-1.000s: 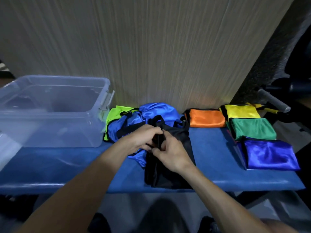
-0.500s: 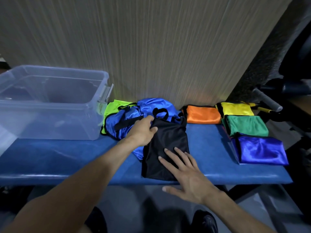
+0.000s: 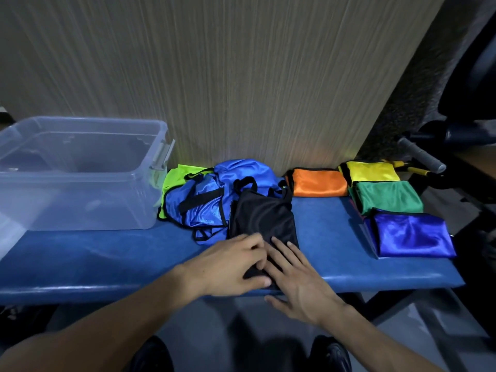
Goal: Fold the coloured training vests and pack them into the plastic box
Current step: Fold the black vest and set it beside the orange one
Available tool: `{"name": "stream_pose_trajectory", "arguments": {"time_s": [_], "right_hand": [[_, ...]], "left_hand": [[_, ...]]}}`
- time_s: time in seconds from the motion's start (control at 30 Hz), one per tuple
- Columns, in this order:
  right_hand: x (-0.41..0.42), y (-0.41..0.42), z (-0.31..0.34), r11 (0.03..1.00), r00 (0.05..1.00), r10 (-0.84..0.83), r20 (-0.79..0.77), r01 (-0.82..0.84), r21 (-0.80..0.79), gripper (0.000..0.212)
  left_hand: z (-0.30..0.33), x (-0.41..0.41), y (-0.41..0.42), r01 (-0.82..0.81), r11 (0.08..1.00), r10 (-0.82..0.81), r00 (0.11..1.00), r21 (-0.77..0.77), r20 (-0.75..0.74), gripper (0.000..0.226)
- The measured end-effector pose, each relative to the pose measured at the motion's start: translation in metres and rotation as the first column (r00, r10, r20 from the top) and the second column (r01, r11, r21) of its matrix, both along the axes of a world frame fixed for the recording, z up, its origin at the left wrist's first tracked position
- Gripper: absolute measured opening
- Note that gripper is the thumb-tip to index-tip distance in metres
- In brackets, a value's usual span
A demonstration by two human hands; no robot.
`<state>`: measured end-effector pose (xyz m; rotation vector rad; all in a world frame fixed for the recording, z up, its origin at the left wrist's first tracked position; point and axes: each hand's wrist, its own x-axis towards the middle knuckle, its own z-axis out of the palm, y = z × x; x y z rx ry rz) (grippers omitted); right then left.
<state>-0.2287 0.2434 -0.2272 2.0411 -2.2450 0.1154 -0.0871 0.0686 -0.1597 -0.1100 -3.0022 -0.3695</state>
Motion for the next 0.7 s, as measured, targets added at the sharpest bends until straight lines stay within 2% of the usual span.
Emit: {"name": "stream_pose_trajectory", "arguments": {"time_s": [0.07, 0.17, 0.23, 0.33, 0.5, 0.6, 0.7], "right_hand": [[-0.004, 0.006, -0.002, 1.000, 1.000, -0.001, -0.001, 0.001, -0.018, 0.082], [-0.011, 0.017, -0.002, 0.998, 1.000, 0.027, -0.002, -0.027, -0.063, 0.073], [-0.018, 0.024, -0.001, 0.995, 0.999, 0.051, 0.003, -0.051, -0.090, 0.065], [-0.023, 0.030, -0.001, 0.992, 0.997, 0.058, 0.051, -0.052, -0.111, 0.057], [-0.027, 0.030, 0.003, 0.972, 0.984, 0.076, 0.159, -0.037, -0.233, 0.047], [-0.027, 0.031, 0.013, 0.959, 0.954, -0.010, 0.300, 0.094, -0.268, 0.043], [-0.022, 0.027, 0.029, 0.930, 0.865, -0.099, 0.493, 0.256, -0.263, 0.031]], "left_hand": [[-0.007, 0.008, -0.004, -0.012, 0.997, 0.015, 0.999, -0.079, 0.036, 0.045], [-0.022, 0.016, -0.007, 0.013, 0.988, -0.018, 0.999, -0.154, -0.029, 0.061], [-0.036, 0.020, -0.007, -0.001, 0.979, -0.018, 0.996, -0.206, -0.092, 0.062], [-0.050, 0.023, -0.013, -0.025, 0.974, -0.021, 0.979, -0.227, -0.201, 0.051], [-0.058, 0.024, -0.019, -0.030, 0.978, -0.048, 0.932, -0.207, -0.358, 0.038], [-0.055, 0.026, -0.018, -0.045, 0.993, 0.002, 0.933, -0.113, -0.360, 0.041], [-0.050, 0.029, -0.014, -0.081, 0.996, 0.071, 0.949, -0.021, -0.309, 0.046]]}}
